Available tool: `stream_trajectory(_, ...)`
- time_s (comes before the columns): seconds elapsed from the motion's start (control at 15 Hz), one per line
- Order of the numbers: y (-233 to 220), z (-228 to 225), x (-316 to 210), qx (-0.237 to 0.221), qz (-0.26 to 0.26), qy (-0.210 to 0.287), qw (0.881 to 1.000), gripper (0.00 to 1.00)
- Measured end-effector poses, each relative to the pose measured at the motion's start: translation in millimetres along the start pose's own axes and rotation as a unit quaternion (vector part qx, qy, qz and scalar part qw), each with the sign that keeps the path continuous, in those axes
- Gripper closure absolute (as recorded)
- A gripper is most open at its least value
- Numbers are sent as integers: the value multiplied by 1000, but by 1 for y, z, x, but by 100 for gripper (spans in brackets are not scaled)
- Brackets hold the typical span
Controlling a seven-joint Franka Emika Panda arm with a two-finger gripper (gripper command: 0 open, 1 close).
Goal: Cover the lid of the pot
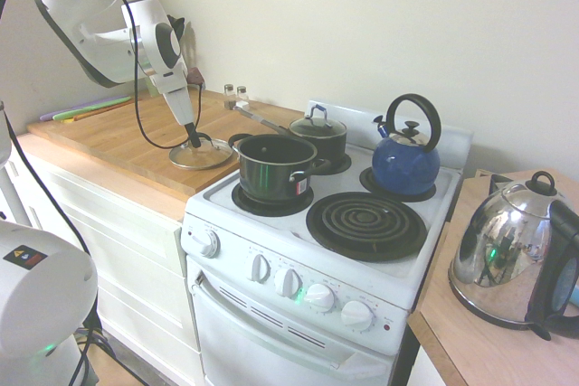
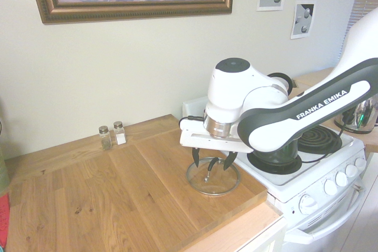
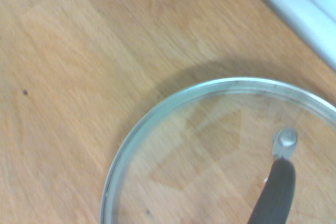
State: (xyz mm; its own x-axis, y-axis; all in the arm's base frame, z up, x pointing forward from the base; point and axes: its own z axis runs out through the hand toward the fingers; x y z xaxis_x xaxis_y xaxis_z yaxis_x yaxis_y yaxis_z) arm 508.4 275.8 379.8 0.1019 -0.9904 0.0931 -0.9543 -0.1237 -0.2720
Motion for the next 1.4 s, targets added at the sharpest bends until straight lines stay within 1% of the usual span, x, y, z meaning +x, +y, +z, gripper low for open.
stream_trajectory(0.73, -5, 12, 15, -7, 12, 8, 1000, 100)
stream_trajectory(1.07, -3, 11, 10, -5, 7, 6, 1000, 100)
stream_trajectory(1.27, 4, 3, 6, 2, -6, 2, 1000, 100)
stream_trajectory(1.4, 13, -17, -4, 16, -28, -2, 999, 100)
